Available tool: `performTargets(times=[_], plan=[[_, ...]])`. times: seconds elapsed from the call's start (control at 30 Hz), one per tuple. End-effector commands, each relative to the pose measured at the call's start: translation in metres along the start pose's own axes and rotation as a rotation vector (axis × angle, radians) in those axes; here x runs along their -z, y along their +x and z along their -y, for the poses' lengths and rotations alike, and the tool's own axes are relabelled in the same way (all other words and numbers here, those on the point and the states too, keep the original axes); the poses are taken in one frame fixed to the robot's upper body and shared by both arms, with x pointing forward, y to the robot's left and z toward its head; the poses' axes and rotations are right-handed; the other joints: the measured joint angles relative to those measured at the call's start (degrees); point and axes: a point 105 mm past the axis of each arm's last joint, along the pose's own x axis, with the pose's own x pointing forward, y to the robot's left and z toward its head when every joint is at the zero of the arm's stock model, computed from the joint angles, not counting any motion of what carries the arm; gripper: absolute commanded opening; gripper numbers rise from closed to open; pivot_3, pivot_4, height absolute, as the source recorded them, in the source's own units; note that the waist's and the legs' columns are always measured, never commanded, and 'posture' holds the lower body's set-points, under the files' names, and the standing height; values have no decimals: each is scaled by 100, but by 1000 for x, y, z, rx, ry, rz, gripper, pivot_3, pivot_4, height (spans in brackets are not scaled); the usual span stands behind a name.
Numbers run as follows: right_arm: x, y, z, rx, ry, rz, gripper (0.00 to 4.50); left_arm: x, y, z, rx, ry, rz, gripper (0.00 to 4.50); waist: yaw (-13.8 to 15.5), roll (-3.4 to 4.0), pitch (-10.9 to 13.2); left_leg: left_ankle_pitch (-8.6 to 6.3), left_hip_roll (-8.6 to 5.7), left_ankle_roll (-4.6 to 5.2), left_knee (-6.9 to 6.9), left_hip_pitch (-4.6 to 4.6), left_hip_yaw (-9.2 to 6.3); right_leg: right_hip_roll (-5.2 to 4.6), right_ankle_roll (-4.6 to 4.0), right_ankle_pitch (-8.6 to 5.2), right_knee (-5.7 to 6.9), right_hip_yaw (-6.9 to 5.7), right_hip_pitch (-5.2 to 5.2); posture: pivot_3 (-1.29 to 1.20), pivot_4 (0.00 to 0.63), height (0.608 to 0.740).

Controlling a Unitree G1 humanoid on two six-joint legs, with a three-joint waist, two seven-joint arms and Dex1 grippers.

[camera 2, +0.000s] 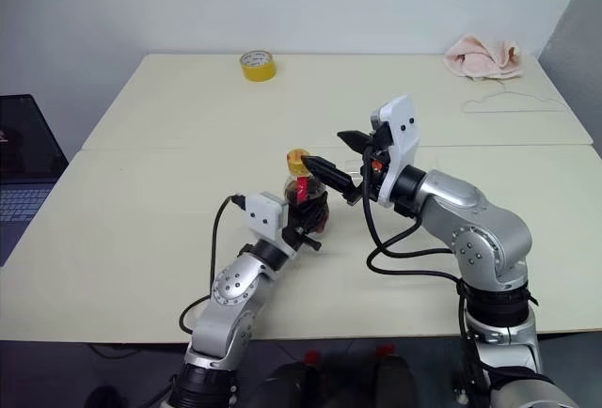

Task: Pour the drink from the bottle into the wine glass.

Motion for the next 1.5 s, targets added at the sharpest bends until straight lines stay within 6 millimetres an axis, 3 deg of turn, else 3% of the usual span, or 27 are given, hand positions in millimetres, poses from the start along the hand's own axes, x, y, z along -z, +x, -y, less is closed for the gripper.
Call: performTargets(times=[0.03,0.2,0.8,1.17,1.5], plan=[[-18,0,-19,-77,-41,78,4500,-22,1,3,15,18,93,1033,0,0,0,0,0,0,0,0,0,0,0,0,0,0,0,0,150,740],[-21,6,-26,-99,-40,89,4500,-22,1,3,14,19,92,1033,1,0,0,0,0,0,1,0,-1,0,0,0,0,-1,0,0,150,740],[-7,41,-20,-12,-11,4,4500,-21,2,4,20,22,94,1032,-9,0,-1,0,0,0,2,1,-2,0,0,0,1,-1,-1,0,150,740],[-3,40,-11,24,3,-16,4500,-22,1,4,20,27,98,1032,-12,1,-1,0,0,0,2,0,-2,0,0,0,1,0,0,0,150,740],[0,25,2,59,26,-18,4500,-21,1,4,24,23,96,1025,-10,1,-1,0,0,0,2,0,-2,0,0,0,1,-1,0,0,150,740]])
